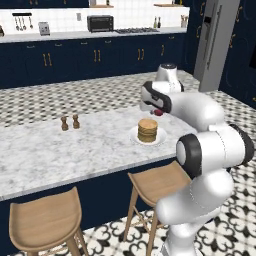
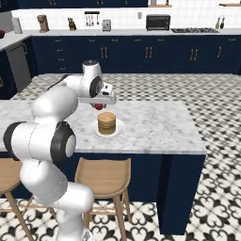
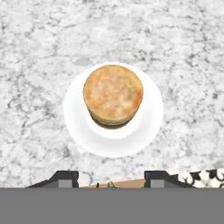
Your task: Take the strawberry from the fridge and place it on top of the pancake, located on the dining counter.
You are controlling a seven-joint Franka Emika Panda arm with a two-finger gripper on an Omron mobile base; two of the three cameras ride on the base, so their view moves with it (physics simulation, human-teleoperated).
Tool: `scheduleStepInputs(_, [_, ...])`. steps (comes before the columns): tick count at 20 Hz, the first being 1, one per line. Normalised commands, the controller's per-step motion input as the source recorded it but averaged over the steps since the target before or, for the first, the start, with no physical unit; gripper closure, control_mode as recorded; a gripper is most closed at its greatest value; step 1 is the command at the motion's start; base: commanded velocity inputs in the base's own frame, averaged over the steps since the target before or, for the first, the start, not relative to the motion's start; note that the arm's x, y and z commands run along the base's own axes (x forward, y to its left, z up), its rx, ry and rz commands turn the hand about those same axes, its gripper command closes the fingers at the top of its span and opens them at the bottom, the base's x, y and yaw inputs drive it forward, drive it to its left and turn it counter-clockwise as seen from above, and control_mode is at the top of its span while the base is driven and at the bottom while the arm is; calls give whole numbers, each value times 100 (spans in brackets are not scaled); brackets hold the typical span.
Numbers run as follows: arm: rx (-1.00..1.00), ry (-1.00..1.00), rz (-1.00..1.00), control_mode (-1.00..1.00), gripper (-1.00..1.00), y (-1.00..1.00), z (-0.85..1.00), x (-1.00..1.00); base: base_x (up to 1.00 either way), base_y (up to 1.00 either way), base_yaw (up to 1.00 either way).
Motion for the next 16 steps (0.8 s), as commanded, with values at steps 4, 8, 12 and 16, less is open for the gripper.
scheduleStepInputs(4, [1, 0, 7, -100, 100, -22, -54, 100, 0, 0, 0])
scheduleStepInputs(8, [1, 3, 3, -100, 100, 7, -56, 100, 0, 0, 0])
scheduleStepInputs(12, [-6, 13, 0, -100, 100, 33, -31, 48, 0, 0, 0])
scheduleStepInputs(16, [0, 0, -1, -100, 100, 0, -24, -20, 0, 0, 0])
